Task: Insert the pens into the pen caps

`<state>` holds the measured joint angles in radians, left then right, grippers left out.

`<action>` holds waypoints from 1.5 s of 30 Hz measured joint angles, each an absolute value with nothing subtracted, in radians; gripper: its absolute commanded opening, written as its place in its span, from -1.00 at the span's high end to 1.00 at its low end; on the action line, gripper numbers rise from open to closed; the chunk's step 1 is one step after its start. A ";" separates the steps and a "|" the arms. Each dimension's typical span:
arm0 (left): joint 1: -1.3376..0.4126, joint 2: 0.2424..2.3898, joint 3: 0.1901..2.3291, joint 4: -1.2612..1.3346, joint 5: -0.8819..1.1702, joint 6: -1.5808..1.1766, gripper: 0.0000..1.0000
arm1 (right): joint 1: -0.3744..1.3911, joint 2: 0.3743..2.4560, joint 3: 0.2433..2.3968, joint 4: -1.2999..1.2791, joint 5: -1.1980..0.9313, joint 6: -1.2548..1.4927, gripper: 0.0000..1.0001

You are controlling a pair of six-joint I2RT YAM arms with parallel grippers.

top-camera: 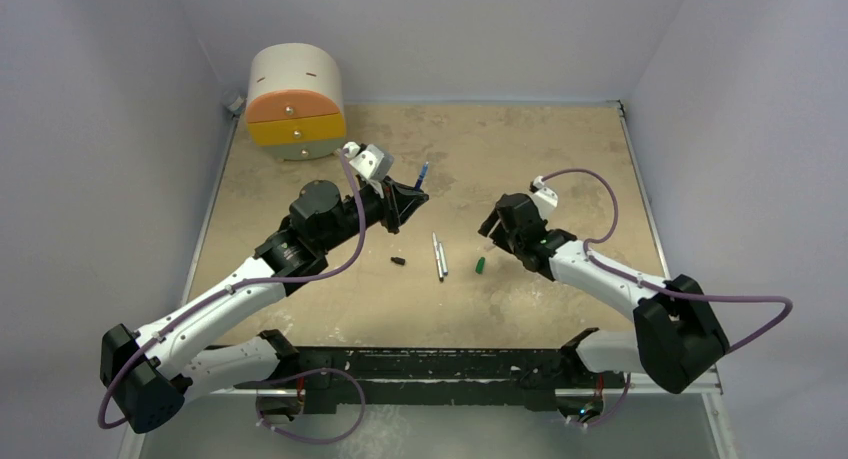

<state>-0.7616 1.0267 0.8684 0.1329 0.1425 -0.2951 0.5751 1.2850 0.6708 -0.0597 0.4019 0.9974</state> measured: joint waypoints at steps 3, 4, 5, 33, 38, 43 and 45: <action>-0.762 1.028 0.868 0.133 0.141 -0.295 1.00 | 0.537 1.305 0.671 -0.078 0.400 1.049 -0.31; -0.762 1.028 0.868 0.133 0.141 -0.295 1.00 | 0.527 1.309 0.671 -0.079 0.399 1.053 -0.29; -0.762 1.028 0.868 0.133 0.140 -0.295 1.00 | 0.519 1.319 0.673 -0.086 0.399 1.066 -0.27; -0.762 1.039 0.868 0.133 0.137 -0.296 1.00 | 0.508 1.509 0.769 -0.199 0.354 1.293 0.09; -0.762 1.039 0.868 0.133 0.137 -0.296 1.00 | 0.508 1.541 0.779 -0.201 0.356 1.293 0.27; -0.762 1.039 0.868 0.133 0.137 -0.296 1.00 | 0.508 1.582 0.813 -0.196 0.357 1.291 0.60; -0.762 1.039 0.868 0.132 0.137 -0.297 1.00 | 0.508 1.592 0.818 -0.192 0.356 1.287 0.75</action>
